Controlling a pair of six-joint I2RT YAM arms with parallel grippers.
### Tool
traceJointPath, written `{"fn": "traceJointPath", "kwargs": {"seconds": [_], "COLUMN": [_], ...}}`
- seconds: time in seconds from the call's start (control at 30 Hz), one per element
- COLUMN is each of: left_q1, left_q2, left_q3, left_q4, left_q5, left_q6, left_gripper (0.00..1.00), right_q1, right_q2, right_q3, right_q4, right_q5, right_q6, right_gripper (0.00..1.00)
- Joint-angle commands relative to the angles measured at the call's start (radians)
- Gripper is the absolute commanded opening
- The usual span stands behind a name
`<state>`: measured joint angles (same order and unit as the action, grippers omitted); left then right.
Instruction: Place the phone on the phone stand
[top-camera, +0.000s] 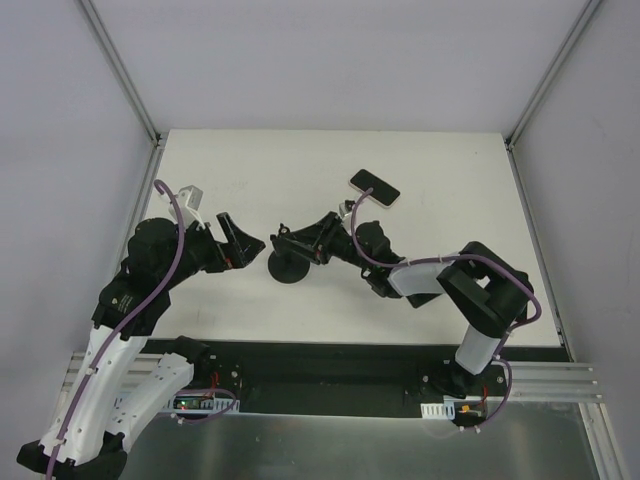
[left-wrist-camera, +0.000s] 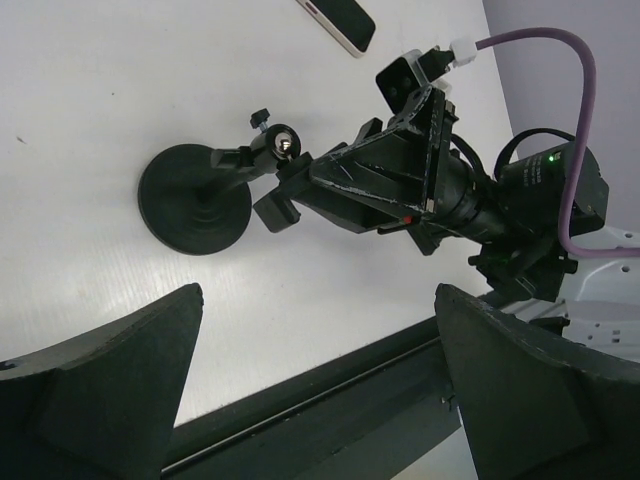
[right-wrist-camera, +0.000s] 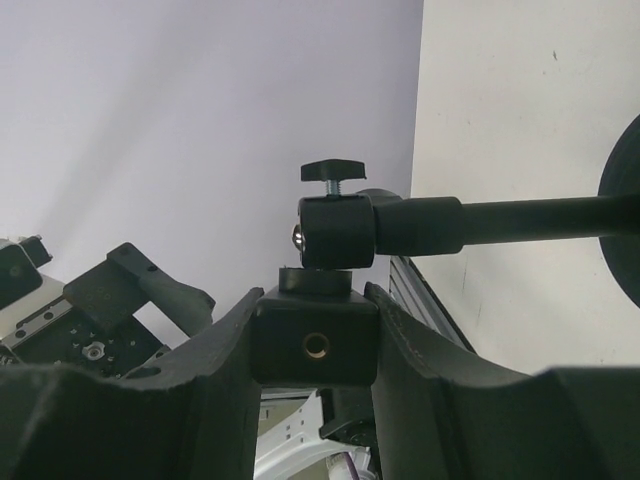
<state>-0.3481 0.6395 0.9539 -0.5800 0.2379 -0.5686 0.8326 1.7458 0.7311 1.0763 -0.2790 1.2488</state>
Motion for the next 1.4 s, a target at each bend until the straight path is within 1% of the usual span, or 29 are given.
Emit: {"fn": "traceJointPath", "kwargs": {"seconds": [0.0,0.03,0.1,0.13,0.17,0.2,0.23,0.27,0.3,0.33,0.4,0.43,0.5,0.53,0.57,0.6,0.63,0.7,0.73,0.77,0.83,0.87,0.93,0.97,1.03,1.07,1.17,1.3,1.37], "left_q1": [-0.009,-0.009,-0.009,-0.008,-0.009,-0.009,-0.009,-0.009,-0.008,-0.008,-0.008,-0.009,-0.008,-0.009,-0.008,-0.008,-0.008,-0.008,-0.008,-0.008,-0.008,-0.008,-0.008,-0.008,-0.008,-0.008,-0.008,-0.008,-0.008], "left_q2": [-0.004,-0.004,-0.006,-0.006,-0.008,-0.009,-0.011,-0.014,-0.015,-0.017,-0.021,-0.026,-0.027,-0.029,-0.032,-0.032,-0.032,-0.032,-0.029,-0.026,-0.029,-0.035,-0.041,-0.047,-0.052,-0.057,-0.058,-0.052,-0.044], "left_q3": [-0.01,-0.01,-0.009,-0.009,-0.009,-0.009,-0.01,-0.012,-0.014,-0.018,-0.018,-0.02,-0.02,-0.02,-0.02,-0.02,-0.023,-0.026,-0.027,-0.027,-0.026,-0.027,-0.032,-0.035,-0.04,-0.041,-0.046,-0.047,-0.044], "left_q4": [0.045,0.045,0.045,0.045,0.045,0.045,0.045,0.045,0.045,0.045,0.045,0.045,0.045,0.045,0.045,0.045,0.046,0.046,0.045,0.045,0.046,0.046,0.046,0.046,0.048,0.046,0.046,0.046,0.048], "left_q5": [0.038,0.037,0.037,0.037,0.038,0.038,0.035,0.032,0.029,0.025,0.017,0.014,0.009,0.006,0.005,0.003,0.001,0.001,0.006,0.012,0.038,0.046,0.061,0.069,0.075,0.083,0.097,0.094,0.092], "left_q6": [-0.024,-0.022,-0.016,-0.014,-0.011,-0.005,-0.002,0.006,0.01,0.012,0.018,0.021,0.029,0.03,0.035,0.035,0.035,0.032,0.032,0.03,0.027,0.02,0.012,0.007,0.003,0.0,-0.007,-0.002,-0.001], "left_gripper": [0.98,0.98,0.98,0.98,0.98,0.98,0.98,0.98,0.98,0.98,0.98,0.99,0.98,0.99,0.99,0.99,0.99,0.99,0.99,0.99,0.99,0.99,0.99,0.99,0.99,0.99,0.99,0.99,0.99], "right_q1": [-0.01,-0.016,-0.032,-0.035,-0.046,-0.05,-0.055,-0.058,-0.061,-0.07,-0.075,-0.081,-0.093,-0.125,-0.147,-0.173,-0.241,-0.324,-0.401,-0.433,-0.525,-0.552,-0.61,-0.624,-0.654,-0.665,-0.684,-0.693,-0.701], "right_q2": [-0.041,-0.054,-0.101,-0.124,-0.179,-0.21,-0.245,-0.312,-0.345,-0.377,-0.466,-0.494,-0.568,-0.586,-0.61,-0.612,-0.609,-0.571,-0.548,-0.501,-0.435,-0.358,-0.277,-0.194,-0.106,-0.026,0.119,0.288,0.369], "right_q3": [-0.012,-0.003,0.002,0.002,0.007,0.013,0.017,0.042,0.057,0.076,0.131,0.146,0.201,0.22,0.246,0.292,0.313,0.356,0.397,0.416,0.502,0.539,0.608,0.684,0.767,0.839,0.927,1.092,1.129], "right_q4": [-0.001,-0.056,-0.12,-0.171,-0.287,-0.355,-0.5,-0.579,-0.666,-0.843,-1.016,-1.171,-1.303,-1.413,-1.464,-1.508,-1.559,-1.584,-1.589,-1.59,-1.602,-1.612,-1.635,-1.641,-1.664,-1.667,-1.642,-1.627,-1.606], "right_q5": [-0.066,-0.08,-0.114,-0.117,-0.118,-0.117,-0.108,-0.085,-0.068,-0.048,0.049,0.088,0.217,0.26,0.356,0.404,0.444,0.469,0.459,0.427,0.377,0.345,0.316,0.302,0.288,0.217,0.125,0.054,-0.013], "right_q6": [-0.035,-0.055,-0.146,-0.178,-0.224,-0.321,-0.381,-0.437,-0.56,-0.618,-0.736,-0.838,-0.938,-1.028,-1.07,-1.11,-1.191,-1.242,-1.281,-1.316,-1.335,-1.335,-1.332,-1.329,-1.303,-1.293,-1.252,-1.155,-1.103], "right_gripper": [0.38,0.56,0.74,0.85,0.96,0.96,0.96,0.96,0.96,0.96,0.96,0.96,0.96,0.96,0.96,0.96,0.96,0.96,0.96,0.96,0.96,0.96,0.96,0.96,0.96,0.96,0.96,0.96,0.96]}}
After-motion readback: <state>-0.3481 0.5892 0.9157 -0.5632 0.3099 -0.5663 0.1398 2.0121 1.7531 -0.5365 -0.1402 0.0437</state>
